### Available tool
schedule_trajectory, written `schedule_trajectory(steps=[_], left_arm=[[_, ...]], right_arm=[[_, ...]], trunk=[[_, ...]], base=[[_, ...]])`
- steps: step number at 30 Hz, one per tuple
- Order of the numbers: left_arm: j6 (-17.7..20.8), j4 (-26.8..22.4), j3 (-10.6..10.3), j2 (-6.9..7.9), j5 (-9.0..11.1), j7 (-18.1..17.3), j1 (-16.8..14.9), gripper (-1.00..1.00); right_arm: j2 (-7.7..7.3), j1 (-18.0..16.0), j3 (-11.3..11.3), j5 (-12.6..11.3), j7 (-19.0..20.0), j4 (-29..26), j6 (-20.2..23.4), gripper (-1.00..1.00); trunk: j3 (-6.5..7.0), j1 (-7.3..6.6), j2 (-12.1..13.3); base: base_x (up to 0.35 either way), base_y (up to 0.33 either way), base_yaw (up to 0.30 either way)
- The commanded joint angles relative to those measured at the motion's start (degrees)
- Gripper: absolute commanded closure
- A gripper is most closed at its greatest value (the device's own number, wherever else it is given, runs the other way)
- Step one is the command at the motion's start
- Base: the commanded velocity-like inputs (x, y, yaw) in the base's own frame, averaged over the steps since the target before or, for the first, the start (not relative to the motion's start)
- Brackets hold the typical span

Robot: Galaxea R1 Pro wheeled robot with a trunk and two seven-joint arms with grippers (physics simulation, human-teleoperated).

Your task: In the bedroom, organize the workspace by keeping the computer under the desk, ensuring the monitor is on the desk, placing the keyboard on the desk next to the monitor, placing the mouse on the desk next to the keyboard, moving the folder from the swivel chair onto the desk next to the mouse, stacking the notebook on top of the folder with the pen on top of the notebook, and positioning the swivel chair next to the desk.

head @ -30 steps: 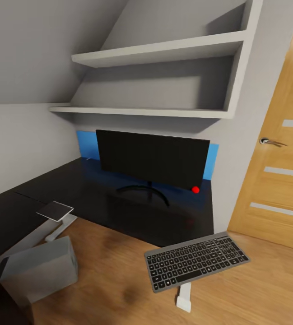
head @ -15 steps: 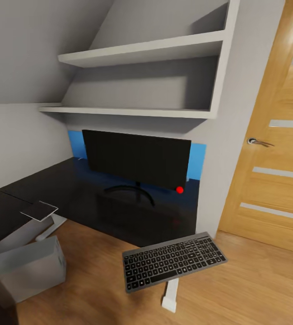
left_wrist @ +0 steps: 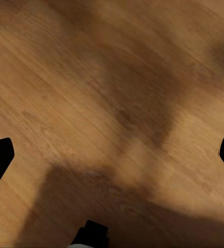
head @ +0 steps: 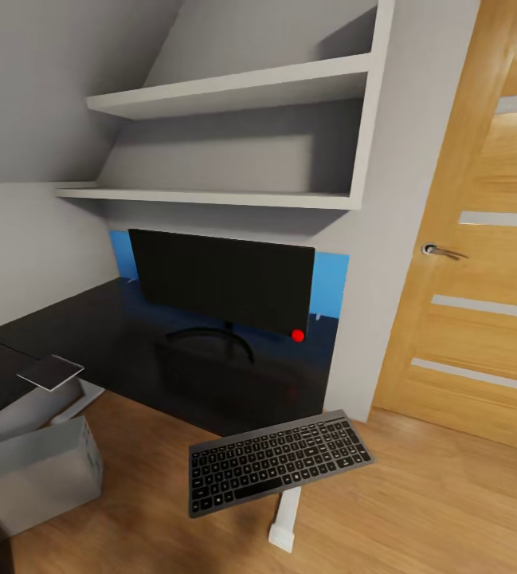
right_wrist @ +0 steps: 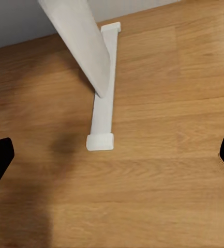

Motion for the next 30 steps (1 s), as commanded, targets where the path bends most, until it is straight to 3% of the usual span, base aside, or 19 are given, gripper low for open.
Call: schedule_trajectory(steps=[1, 9, 15, 30], left_arm=[[-0.31, -0.05, -0.48, 0.07, 0.59, 0.38, -0.05, -1.0], [-0.33, -0.04, -0.44, 0.07, 0.57, 0.38, -0.04, -1.0], [-0.33, -0.04, -0.43, 0.07, 0.57, 0.38, -0.04, -1.0], [-0.41, -0.04, -0.43, 0.1, 0.59, 0.38, -0.04, -1.0]], right_arm=[[-0.03, -0.05, 0.31, -0.59, 0.31, 0.06, -0.25, -1.0], [0.05, -0.05, 0.92, 1.33, 0.2, 0.15, -0.31, -1.0], [0.06, -0.05, 0.99, 1.47, 0.24, 0.12, -0.33, -1.0], [0.05, -0.05, 1.02, 1.5, 0.24, 0.2, -0.33, -1.0]], trunk=[[-0.06, 0.0, -0.03], [-0.06, 0.0, -0.03], [-0.06, 0.0, -0.03], [-0.06, 0.0, -0.03]], base=[[0.0, -0.164, 0.0], [0.0, -0.142, 0.028], [0.0, -0.02, 0.154], [0.045, 0.0, 0.005]])
